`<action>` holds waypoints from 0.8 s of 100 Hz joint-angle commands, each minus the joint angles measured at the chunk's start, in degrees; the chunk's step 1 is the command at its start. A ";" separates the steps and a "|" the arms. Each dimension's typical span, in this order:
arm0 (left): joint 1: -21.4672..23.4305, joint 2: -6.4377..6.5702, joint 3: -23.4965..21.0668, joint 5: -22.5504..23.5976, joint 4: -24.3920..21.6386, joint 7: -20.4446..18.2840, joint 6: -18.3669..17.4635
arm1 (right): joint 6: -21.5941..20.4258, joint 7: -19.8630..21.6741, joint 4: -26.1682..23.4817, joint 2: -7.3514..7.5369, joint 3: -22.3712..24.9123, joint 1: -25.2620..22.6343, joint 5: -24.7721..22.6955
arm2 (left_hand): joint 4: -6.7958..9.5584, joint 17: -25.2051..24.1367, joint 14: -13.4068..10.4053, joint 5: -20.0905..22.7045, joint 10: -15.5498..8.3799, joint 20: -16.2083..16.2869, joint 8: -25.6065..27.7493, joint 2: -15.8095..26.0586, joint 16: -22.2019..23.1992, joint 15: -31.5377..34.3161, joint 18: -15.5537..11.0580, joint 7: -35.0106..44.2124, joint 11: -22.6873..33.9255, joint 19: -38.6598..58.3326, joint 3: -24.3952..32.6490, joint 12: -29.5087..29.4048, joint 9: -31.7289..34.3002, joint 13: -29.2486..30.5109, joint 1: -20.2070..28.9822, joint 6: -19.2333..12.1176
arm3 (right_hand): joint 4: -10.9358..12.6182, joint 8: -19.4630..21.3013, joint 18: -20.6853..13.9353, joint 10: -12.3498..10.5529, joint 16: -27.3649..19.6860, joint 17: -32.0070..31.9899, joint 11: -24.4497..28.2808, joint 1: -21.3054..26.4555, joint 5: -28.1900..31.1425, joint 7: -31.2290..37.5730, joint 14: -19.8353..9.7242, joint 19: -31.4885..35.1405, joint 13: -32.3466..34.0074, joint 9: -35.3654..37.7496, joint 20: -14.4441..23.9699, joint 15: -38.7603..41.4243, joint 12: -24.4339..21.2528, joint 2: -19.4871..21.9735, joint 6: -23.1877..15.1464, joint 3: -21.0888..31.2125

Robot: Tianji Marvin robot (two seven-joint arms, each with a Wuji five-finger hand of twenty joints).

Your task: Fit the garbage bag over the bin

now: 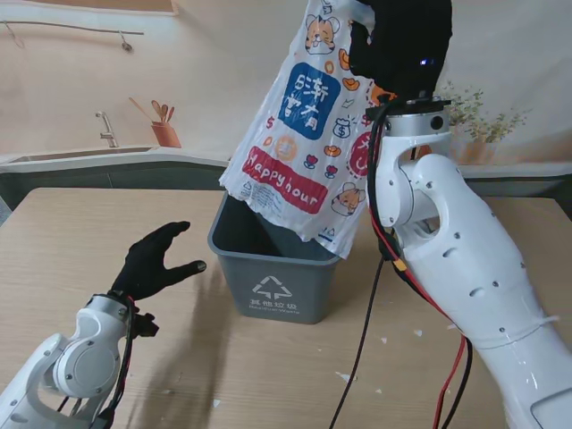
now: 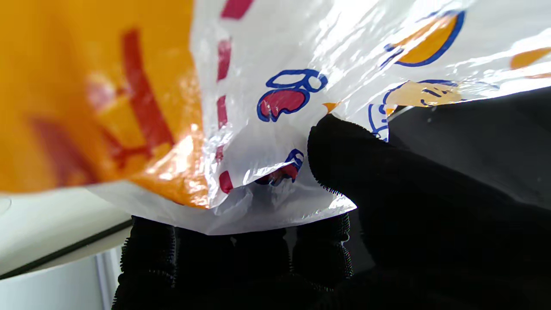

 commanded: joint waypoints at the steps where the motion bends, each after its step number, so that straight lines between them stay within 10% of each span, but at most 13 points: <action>1: 0.34 -0.16 -0.25 -0.12 -0.05 -0.46 -0.12 | -0.77 0.00 0.93 -1.21 -0.22 1.06 0.28 | 1.47 -0.39 -0.28 0.89 -0.17 0.98 -0.52 -0.26 -0.38 -1.18 -0.12 -1.39 0.48 -1.98 0.53 0.28 -0.99 -1.69 -0.58 0.68 | 2.56 -0.01 -1.70 0.53 1.03 -1.20 2.63 1.81 -1.88 1.81 -1.48 1.91 -1.60 -1.12 1.48 1.01 -0.58 2.31 0.02 -0.27; 80: -0.39 -0.13 0.10 -0.33 0.93 -0.71 -0.04 | -3.16 -10.89 14.64 -5.43 -7.87 7.71 6.95 | 1.36 -0.43 -0.37 0.83 -0.26 1.56 -0.47 -0.39 -0.37 -1.33 -0.10 -1.38 0.32 -2.83 1.15 0.19 -1.02 -1.72 -0.86 0.52 | 4.75 -0.39 -3.81 0.22 3.17 -2.38 3.75 4.70 -8.08 4.26 -2.44 3.24 -5.88 -6.06 2.53 2.90 -0.10 8.83 0.96 -7.59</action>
